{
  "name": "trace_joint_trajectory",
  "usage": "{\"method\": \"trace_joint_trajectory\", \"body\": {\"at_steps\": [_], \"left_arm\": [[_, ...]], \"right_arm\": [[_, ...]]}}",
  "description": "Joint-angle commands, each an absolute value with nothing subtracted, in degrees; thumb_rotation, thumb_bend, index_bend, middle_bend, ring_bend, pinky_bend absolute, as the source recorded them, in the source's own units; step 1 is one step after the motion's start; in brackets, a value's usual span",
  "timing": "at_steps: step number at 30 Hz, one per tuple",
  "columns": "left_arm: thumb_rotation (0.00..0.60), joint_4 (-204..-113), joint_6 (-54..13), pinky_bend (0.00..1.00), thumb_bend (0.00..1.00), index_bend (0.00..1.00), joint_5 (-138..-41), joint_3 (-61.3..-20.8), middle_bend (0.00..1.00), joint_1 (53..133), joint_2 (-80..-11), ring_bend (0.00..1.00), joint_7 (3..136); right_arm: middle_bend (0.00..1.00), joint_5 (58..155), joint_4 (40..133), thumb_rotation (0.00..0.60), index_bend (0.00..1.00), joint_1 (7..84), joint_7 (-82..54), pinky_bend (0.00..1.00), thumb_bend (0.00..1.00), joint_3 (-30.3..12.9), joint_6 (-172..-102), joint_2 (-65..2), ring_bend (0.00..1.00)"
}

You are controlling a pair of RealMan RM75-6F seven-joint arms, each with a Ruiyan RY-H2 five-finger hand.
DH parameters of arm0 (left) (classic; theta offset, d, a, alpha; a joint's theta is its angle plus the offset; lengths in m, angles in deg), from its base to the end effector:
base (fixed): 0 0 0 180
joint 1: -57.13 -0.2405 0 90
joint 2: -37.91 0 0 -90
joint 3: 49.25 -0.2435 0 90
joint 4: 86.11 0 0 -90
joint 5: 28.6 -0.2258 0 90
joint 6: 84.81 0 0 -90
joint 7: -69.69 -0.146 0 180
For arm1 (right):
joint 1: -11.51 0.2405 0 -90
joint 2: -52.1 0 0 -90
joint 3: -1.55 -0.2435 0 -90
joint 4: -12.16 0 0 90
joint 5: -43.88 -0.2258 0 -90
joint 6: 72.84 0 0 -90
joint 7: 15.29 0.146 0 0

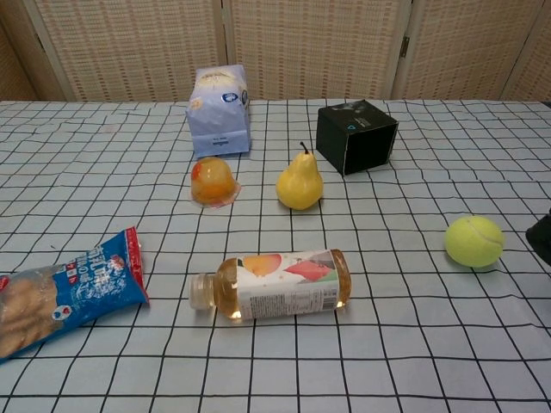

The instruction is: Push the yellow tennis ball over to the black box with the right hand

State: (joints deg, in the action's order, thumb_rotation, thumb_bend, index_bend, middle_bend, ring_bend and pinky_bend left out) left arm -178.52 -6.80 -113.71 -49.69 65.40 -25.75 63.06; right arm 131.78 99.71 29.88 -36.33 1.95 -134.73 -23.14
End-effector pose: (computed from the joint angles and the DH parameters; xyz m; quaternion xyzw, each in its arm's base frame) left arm -0.3101 0.1869 0.1184 -0.6589 -0.3838 -0.3130 0.5663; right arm -0.2708 -0.2234 0.0217 0.7930 -0.3072 0.2508 0.4625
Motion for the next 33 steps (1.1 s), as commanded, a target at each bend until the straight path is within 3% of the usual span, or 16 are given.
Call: {"method": "trace_joint_trajectory", "body": {"at_steps": [1,20,33], "left_arm": [[0.600,-178.5,-6.8,0.37,0.42,0.24,-113.6,-49.7,0.23,65.4,-25.7,0.23,63.1],[0.600,-178.6,-6.3,0.37,0.42,0.26,-113.1,-49.4,0.23,65.2,-25.6,0.23,63.3],[0.600,-178.8,-6.2,0.37,0.42,0.26,-113.3,-49.4,0.24,65.1,-25.3,0.23,63.9]], "right_arm": [[0.92,130.3,99.3,0.600,1.00,31.0,-37.0,1.00,0.92,1.7,-133.0,-24.4,0.77],[0.92,127.7,88.5,0.600,1.00,35.4,-33.4,1.00,0.92,0.1,-129.8,-33.2,0.77],[0.92,127.0,83.2,0.600,1.00,39.2,-29.4,1.00,0.92,-0.2,-125.4,-35.0,0.77]]}}
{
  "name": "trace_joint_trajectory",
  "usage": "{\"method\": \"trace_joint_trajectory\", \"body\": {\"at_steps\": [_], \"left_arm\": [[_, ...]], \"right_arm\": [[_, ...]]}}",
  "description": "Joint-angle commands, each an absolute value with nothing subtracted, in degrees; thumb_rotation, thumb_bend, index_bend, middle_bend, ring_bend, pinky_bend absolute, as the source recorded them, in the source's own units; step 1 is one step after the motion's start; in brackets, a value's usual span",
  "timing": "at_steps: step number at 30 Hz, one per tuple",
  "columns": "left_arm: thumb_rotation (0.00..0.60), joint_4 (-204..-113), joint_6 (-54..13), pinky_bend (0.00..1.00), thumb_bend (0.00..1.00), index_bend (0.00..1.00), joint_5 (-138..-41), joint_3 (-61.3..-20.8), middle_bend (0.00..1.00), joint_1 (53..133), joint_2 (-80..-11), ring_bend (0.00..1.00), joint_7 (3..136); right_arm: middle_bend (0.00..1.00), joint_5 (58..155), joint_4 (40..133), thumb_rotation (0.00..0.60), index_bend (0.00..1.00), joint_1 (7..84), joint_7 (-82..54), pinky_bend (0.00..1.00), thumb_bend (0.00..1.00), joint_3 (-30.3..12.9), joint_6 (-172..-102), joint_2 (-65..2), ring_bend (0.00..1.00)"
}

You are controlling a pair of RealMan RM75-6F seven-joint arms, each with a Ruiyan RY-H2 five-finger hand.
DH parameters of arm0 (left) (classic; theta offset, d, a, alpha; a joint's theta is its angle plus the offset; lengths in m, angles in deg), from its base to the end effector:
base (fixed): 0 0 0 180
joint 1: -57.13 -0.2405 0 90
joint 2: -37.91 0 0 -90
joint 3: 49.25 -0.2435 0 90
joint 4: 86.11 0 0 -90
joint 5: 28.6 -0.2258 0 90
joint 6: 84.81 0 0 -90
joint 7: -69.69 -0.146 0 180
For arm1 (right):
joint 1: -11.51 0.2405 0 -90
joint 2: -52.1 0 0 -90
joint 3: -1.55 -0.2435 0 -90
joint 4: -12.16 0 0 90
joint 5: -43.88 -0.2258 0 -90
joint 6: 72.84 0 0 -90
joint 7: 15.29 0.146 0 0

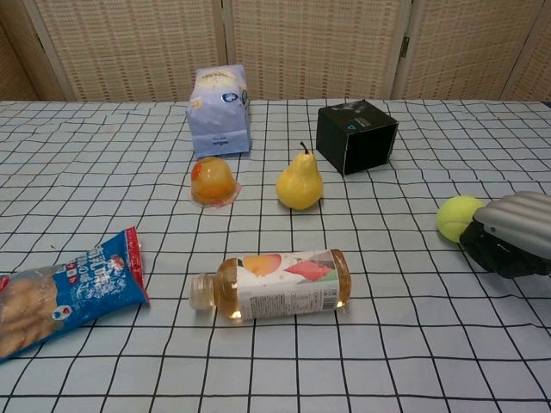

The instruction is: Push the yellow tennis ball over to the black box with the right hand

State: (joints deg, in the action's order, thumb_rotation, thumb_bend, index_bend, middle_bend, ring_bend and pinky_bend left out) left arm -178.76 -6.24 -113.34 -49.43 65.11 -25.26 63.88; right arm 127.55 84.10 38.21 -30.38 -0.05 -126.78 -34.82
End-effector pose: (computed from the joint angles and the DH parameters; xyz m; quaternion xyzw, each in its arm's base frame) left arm -0.3109 0.1867 0.1230 -0.6510 -0.3867 -0.3178 0.5707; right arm -0.2720 -0.2772 -0.0291 0.8018 -0.3229 0.2427 0.4404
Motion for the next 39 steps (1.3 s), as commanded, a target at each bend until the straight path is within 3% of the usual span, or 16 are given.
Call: {"method": "trace_joint_trajectory", "body": {"at_steps": [1,15,39], "left_arm": [[0.600,-178.8,-6.2,0.37,0.42,0.26,-113.4,-49.4,0.24,65.1,-25.2,0.23,63.9],[0.600,-178.7,-6.8,0.38,0.42,0.27,-113.4,-49.6,0.24,65.3,-25.3,0.23,63.5],[0.600,-178.9,-7.2,0.38,0.42,0.27,-113.8,-50.0,0.24,65.5,-25.5,0.23,62.5]], "right_arm": [[0.92,126.8,82.7,0.600,1.00,39.7,-29.4,1.00,0.92,-0.2,-124.7,-35.2,0.77],[0.92,121.1,79.1,0.600,1.00,45.7,-30.3,1.00,0.92,-1.9,-114.5,-35.4,0.77],[0.92,121.6,73.1,0.600,1.00,50.7,-24.6,1.00,0.92,-3.2,-113.4,-38.4,0.77]]}}
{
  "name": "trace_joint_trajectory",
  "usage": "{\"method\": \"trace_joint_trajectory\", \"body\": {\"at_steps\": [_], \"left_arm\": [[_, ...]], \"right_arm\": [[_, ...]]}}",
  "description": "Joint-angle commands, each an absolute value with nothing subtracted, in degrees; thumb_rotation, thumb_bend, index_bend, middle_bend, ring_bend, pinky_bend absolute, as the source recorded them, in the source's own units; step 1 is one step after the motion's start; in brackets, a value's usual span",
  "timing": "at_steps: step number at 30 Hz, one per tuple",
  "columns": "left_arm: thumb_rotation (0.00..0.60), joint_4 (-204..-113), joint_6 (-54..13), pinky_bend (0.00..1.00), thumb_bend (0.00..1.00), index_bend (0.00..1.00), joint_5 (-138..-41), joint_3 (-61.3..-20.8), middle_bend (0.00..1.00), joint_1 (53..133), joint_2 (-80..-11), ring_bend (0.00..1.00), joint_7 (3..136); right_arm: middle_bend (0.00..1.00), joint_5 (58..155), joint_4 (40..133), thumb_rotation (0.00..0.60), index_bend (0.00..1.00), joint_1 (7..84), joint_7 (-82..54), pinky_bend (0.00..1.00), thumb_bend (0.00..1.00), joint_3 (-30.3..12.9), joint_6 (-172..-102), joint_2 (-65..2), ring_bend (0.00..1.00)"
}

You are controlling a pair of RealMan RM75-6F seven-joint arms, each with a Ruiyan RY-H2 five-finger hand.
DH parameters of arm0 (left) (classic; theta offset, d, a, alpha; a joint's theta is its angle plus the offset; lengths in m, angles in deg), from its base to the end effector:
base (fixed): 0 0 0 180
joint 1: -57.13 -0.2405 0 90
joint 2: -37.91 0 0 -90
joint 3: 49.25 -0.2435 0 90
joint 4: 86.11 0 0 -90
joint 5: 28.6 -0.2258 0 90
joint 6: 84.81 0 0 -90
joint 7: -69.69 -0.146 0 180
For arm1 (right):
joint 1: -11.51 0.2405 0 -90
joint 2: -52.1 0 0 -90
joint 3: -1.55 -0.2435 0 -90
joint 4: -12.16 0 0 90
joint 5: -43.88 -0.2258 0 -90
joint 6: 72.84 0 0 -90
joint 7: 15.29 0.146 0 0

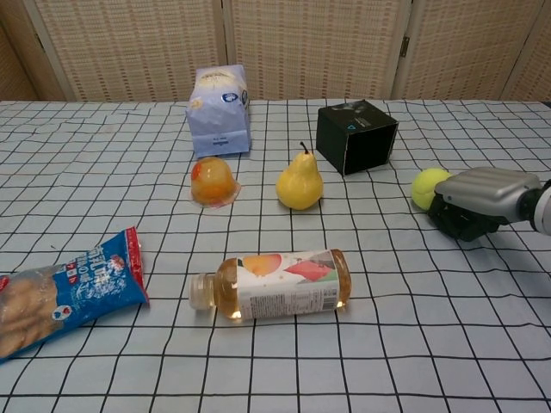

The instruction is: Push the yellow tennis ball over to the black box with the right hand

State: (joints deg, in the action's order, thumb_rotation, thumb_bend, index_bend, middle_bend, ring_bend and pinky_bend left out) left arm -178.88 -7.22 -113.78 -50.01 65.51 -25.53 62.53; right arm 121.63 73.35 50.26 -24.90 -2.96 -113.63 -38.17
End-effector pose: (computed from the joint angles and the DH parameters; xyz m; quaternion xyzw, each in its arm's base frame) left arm -0.3096 0.1858 0.1172 -0.6635 -0.3838 -0.3077 0.5637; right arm -0.2569 -0.3541 -0.0382 0.8139 -0.3332 0.2066 0.4289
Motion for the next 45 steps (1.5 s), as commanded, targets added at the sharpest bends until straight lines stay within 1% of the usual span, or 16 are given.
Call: {"method": "trace_joint_trajectory", "body": {"at_steps": [1,8,16,24,31,45], "left_arm": [[0.600,-178.9,-7.3,0.38,0.42,0.27,-113.8,-50.1,0.24,65.5,-25.5,0.23,62.5],[0.600,-179.2,-7.8,0.38,0.42,0.27,-113.5,-50.3,0.24,65.6,-25.3,0.23,61.8],[0.600,-179.1,-7.8,0.38,0.42,0.27,-113.8,-50.3,0.24,65.7,-25.4,0.23,61.6],[0.600,-179.1,-7.6,0.38,0.42,0.27,-114.1,-50.4,0.24,65.7,-25.4,0.23,61.7],[0.600,-179.1,-7.8,0.38,0.42,0.27,-114.3,-50.6,0.24,65.8,-25.5,0.23,61.4],[0.600,-179.0,-7.9,0.38,0.42,0.27,-113.7,-50.4,0.24,65.8,-25.4,0.23,61.8]], "right_arm": [[0.92,121.6,72.8,0.600,1.00,51.0,-24.4,1.00,0.92,-3.3,-113.2,-38.5,0.77],[0.92,120.9,71.1,0.600,1.00,53.0,-22.4,1.00,0.92,-4.0,-111.3,-39.1,0.77],[0.92,121.4,68.0,0.600,1.00,55.0,-20.2,1.00,0.92,-4.8,-111.4,-40.6,0.77],[0.92,122.0,63.2,0.600,1.00,56.4,-17.2,1.00,0.92,-4.6,-110.6,-42.8,0.77],[0.92,123.5,58.5,0.600,1.00,58.2,-12.0,1.00,0.92,-4.8,-110.4,-44.8,0.77],[0.92,124.9,54.9,0.600,1.00,61.4,-6.6,1.00,0.92,-4.4,-108.3,-46.5,0.77]]}}
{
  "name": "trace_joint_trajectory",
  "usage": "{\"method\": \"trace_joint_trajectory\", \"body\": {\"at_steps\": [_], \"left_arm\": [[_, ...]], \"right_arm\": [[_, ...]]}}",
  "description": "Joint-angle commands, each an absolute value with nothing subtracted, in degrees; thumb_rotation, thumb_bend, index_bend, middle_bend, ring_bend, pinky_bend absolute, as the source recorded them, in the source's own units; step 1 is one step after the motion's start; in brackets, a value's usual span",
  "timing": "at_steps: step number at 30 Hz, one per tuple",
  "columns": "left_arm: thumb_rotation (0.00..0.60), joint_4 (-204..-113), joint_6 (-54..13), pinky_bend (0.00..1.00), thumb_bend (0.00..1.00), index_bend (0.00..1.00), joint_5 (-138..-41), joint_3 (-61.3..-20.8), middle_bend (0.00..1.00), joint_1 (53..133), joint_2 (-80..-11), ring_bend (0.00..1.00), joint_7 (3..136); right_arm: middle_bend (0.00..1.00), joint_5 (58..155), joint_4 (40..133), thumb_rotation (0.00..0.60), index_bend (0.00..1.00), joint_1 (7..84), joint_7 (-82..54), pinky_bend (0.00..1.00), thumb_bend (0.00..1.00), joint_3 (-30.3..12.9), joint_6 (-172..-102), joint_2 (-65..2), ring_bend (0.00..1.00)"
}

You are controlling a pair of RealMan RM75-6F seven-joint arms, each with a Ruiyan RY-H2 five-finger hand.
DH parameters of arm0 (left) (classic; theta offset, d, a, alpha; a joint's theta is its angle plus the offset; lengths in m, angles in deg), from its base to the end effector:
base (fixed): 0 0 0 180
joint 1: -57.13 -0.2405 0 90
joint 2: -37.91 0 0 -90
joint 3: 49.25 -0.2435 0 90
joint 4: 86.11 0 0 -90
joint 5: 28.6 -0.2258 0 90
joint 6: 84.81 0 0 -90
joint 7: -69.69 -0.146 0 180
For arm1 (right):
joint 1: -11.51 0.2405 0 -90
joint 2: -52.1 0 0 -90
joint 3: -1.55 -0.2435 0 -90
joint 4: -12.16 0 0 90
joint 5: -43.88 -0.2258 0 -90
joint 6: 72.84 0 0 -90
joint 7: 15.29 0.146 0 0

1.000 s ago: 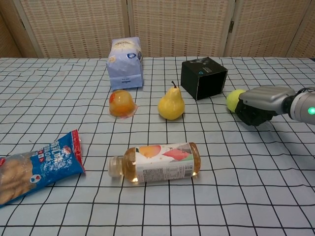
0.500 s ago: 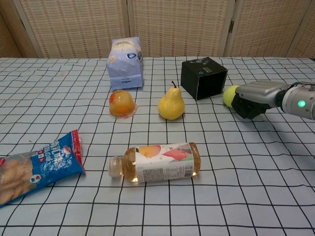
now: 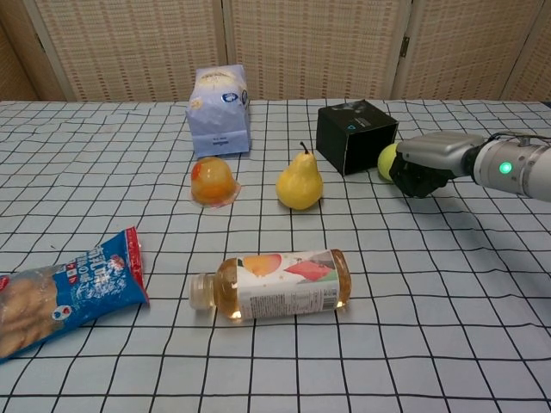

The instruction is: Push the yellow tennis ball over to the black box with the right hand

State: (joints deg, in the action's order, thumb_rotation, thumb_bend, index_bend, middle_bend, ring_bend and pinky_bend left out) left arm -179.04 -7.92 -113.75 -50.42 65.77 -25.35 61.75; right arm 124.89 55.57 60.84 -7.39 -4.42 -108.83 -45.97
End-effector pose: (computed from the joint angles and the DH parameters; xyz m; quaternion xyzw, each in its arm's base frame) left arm -0.3100 0.1850 0.1155 -0.6704 -0.3827 -0.2988 0.5610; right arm -0.2227 -0.4246 -0.0445 0.7959 -0.3510 0.2480 0.4263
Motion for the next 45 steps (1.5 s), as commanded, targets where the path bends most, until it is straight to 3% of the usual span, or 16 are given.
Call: {"method": "trace_joint_trajectory", "body": {"at_steps": [1,13,19,23,27,28,31,36,40,45], "left_arm": [[0.600,-179.0,-7.9,0.38,0.42,0.27,-113.7,-50.4,0.24,65.8,-25.3,0.23,61.8],[0.600,-178.7,-8.2,0.38,0.42,0.27,-113.5,-50.3,0.24,65.9,-25.4,0.23,62.3],[0.600,-178.5,-8.5,0.38,0.42,0.27,-113.4,-50.3,0.24,66.0,-25.4,0.23,62.4],[0.600,-178.5,-8.5,0.38,0.42,0.27,-113.3,-50.3,0.24,66.0,-25.4,0.23,62.6],[0.600,-178.5,-8.5,0.38,0.42,0.27,-113.5,-50.4,0.24,66.0,-25.4,0.23,62.6],[0.600,-178.6,-8.4,0.38,0.42,0.27,-113.5,-50.4,0.24,66.0,-25.4,0.23,62.6],[0.600,-178.6,-8.3,0.38,0.42,0.27,-113.6,-50.4,0.24,66.0,-25.3,0.23,62.7],[0.600,-178.6,-8.1,0.38,0.42,0.27,-113.8,-50.5,0.24,65.9,-25.3,0.23,62.8],[0.600,-178.6,-8.2,0.38,0.42,0.27,-113.8,-50.5,0.24,66.0,-25.3,0.23,62.9],[0.600,-178.6,-8.3,0.38,0.43,0.27,-113.8,-50.5,0.24,66.0,-25.3,0.23,63.0]], "right_arm": [[0.92,125.0,54.5,0.600,1.00,61.6,-5.9,1.00,0.92,-4.4,-108.1,-46.8,0.77],[0.92,126.4,47.5,0.600,1.00,64.7,-1.6,1.00,0.92,-4.1,-106.9,-50.8,0.77],[0.92,128.4,42.6,0.600,1.00,64.5,-2.2,1.00,0.92,-3.5,-112.5,-53.7,0.71],[0.83,129.0,40.5,0.600,0.94,64.0,-0.4,1.00,0.77,-3.4,-115.5,-55.0,0.61],[0.68,129.9,39.3,0.600,0.81,63.6,1.1,0.96,0.49,-2.8,-117.7,-55.6,0.51],[0.63,130.1,39.2,0.600,0.76,63.6,1.7,0.91,0.41,-2.6,-117.8,-55.7,0.47],[0.53,130.2,39.5,0.600,0.59,63.5,3.2,0.81,0.28,-2.3,-117.6,-55.6,0.40],[0.39,130.7,39.8,0.600,0.28,63.5,5.9,0.63,0.19,-1.5,-116.9,-55.4,0.29],[0.21,131.3,40.3,0.600,0.04,63.5,8.5,0.41,0.15,-0.9,-116.6,-54.9,0.11],[0.06,132.2,39.6,0.600,0.00,63.4,10.6,0.35,0.15,-0.2,-118.1,-55.0,0.00]]}}
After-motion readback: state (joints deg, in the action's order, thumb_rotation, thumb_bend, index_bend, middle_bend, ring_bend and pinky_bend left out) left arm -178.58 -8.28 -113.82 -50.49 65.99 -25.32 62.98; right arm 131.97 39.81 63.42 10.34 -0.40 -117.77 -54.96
